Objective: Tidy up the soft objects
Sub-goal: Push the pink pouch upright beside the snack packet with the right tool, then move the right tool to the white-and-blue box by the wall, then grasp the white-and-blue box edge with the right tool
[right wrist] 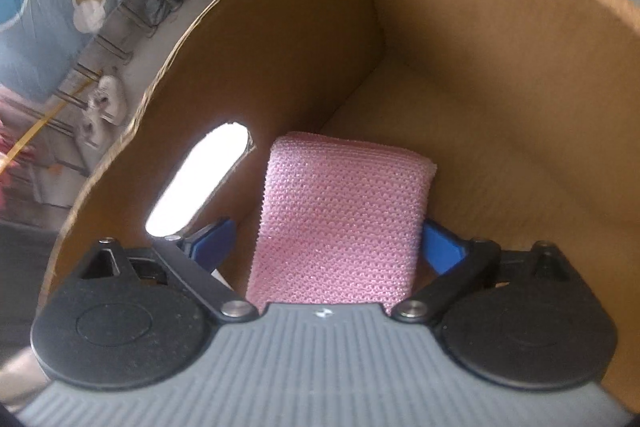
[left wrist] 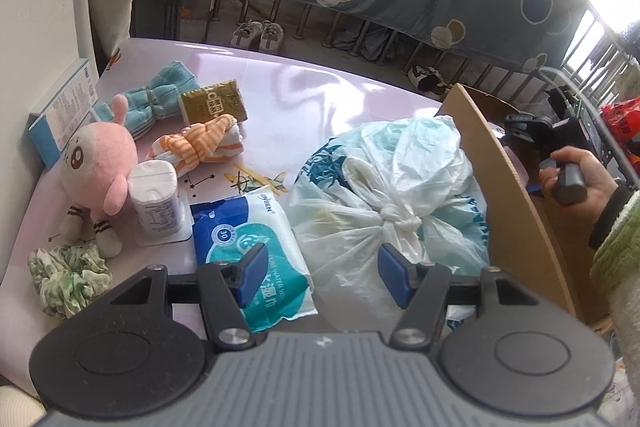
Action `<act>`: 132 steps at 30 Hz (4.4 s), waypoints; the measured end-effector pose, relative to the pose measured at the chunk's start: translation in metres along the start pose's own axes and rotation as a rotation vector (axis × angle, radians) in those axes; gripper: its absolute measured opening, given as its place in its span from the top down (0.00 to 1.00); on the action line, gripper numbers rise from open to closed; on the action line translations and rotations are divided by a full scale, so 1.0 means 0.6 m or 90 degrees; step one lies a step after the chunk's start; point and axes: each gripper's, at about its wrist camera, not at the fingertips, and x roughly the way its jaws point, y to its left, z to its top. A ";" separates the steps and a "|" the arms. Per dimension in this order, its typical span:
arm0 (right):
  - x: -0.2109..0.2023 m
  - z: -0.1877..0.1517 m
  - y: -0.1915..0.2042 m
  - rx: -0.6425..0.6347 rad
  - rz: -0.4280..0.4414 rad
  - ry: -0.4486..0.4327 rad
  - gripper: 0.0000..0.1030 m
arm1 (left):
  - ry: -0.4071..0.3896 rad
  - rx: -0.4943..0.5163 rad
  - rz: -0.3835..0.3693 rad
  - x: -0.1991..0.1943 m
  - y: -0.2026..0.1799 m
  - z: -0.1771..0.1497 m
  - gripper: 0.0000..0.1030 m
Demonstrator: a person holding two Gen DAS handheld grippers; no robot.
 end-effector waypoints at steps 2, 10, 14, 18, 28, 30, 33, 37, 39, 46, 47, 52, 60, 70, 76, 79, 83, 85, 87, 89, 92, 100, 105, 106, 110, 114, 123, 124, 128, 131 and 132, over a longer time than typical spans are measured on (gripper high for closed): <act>-0.005 -0.003 -0.003 -0.030 -0.016 -0.011 0.19 | 0.000 -0.002 -0.001 -0.001 0.002 -0.001 0.40; -0.021 0.006 -0.032 -0.237 -0.008 0.023 0.21 | 0.000 0.001 -0.003 -0.002 0.001 -0.004 0.40; -0.034 -0.012 -0.017 -0.401 0.011 0.011 0.21 | 0.005 0.006 0.001 0.004 -0.007 -0.006 0.40; -0.057 -0.053 0.020 -0.568 0.042 -0.033 0.19 | 0.010 0.010 0.005 0.007 -0.013 -0.007 0.40; -0.090 -0.045 0.014 -0.545 0.095 -0.057 0.05 | 0.008 0.018 0.006 0.002 -0.024 -0.007 0.40; -0.094 -0.033 0.000 -0.482 0.119 -0.051 0.05 | 0.006 0.019 0.007 -0.002 -0.023 -0.009 0.40; -0.087 -0.029 -0.038 -0.398 0.140 -0.029 0.05 | 0.002 0.019 0.012 -0.009 -0.021 -0.013 0.40; -0.052 -0.009 -0.053 -0.332 0.197 -0.012 0.05 | -0.010 0.025 0.035 -0.021 -0.017 -0.023 0.39; -0.065 -0.010 -0.050 -0.341 0.193 -0.041 0.05 | -0.019 0.032 0.052 -0.028 -0.014 -0.027 0.37; -0.182 -0.025 -0.043 -0.384 0.207 -0.107 0.05 | -0.085 0.056 0.108 -0.070 0.003 -0.054 0.32; -0.201 -0.029 -0.042 -0.386 0.223 -0.112 0.05 | -0.094 0.061 0.116 -0.077 0.006 -0.060 0.31; -0.297 -0.065 -0.014 -0.406 0.311 -0.111 0.05 | -0.124 0.071 0.142 -0.109 0.027 -0.088 0.29; -0.385 -0.189 0.090 -0.455 0.460 -0.036 0.05 | -0.189 0.056 0.209 -0.162 0.093 -0.118 0.29; -0.364 -0.445 0.355 -0.581 0.571 0.130 0.36 | -0.244 -0.034 0.354 -0.210 0.228 -0.159 0.29; -0.306 -0.595 0.524 -0.686 0.523 0.162 0.54 | -0.248 -0.077 0.413 -0.232 0.314 -0.188 0.29; -0.269 -0.641 0.584 -0.706 0.491 0.170 0.57 | -0.242 -0.105 0.422 -0.236 0.353 -0.197 0.29; -0.225 -0.674 0.644 -0.697 0.444 0.160 0.57 | -0.235 -0.132 0.430 -0.239 0.392 -0.210 0.29; -0.193 -0.664 0.661 -0.650 0.433 0.165 0.57 | -0.232 -0.144 0.427 -0.239 0.408 -0.213 0.29; -0.166 -0.656 0.674 -0.603 0.434 0.186 0.57 | -0.228 -0.153 0.425 -0.238 0.422 -0.215 0.29; -0.148 -0.653 0.679 -0.589 0.431 0.198 0.58 | -0.225 -0.155 0.423 -0.238 0.431 -0.217 0.29; -0.125 -0.664 0.684 -0.601 0.423 0.209 0.61 | -0.222 -0.156 0.421 -0.234 0.438 -0.217 0.29; -0.102 -0.671 0.690 -0.596 0.434 0.217 0.62 | -0.213 -0.167 0.407 -0.223 0.449 -0.215 0.29; -0.105 -0.658 0.677 -0.601 0.424 0.207 0.61 | -0.214 -0.174 0.402 -0.223 0.451 -0.216 0.29; -0.106 -0.653 0.672 -0.601 0.416 0.203 0.61 | -0.214 -0.175 0.400 -0.223 0.452 -0.216 0.29; -0.100 -0.617 0.648 -0.562 0.386 0.220 0.60 | -0.213 -0.179 0.393 -0.225 0.452 -0.216 0.29; -0.074 -0.584 0.628 -0.452 0.424 0.279 0.60 | -0.214 -0.179 0.390 -0.226 0.451 -0.218 0.29; -0.042 -0.612 0.645 -0.431 0.404 0.300 0.58 | -0.211 -0.181 0.391 -0.226 0.452 -0.217 0.29; -0.040 -0.616 0.646 -0.434 0.398 0.297 0.58 | -0.212 -0.180 0.391 -0.226 0.452 -0.217 0.29; -0.041 -0.627 0.650 -0.438 0.392 0.282 0.78 | -0.215 -0.177 0.391 -0.229 0.447 -0.215 0.29; -0.061 -0.616 0.639 -0.423 0.421 0.268 0.81 | -0.218 -0.175 0.382 -0.233 0.439 -0.212 0.29; -0.069 -0.609 0.633 -0.414 0.430 0.265 0.81 | -0.219 -0.174 0.377 -0.235 0.435 -0.210 0.29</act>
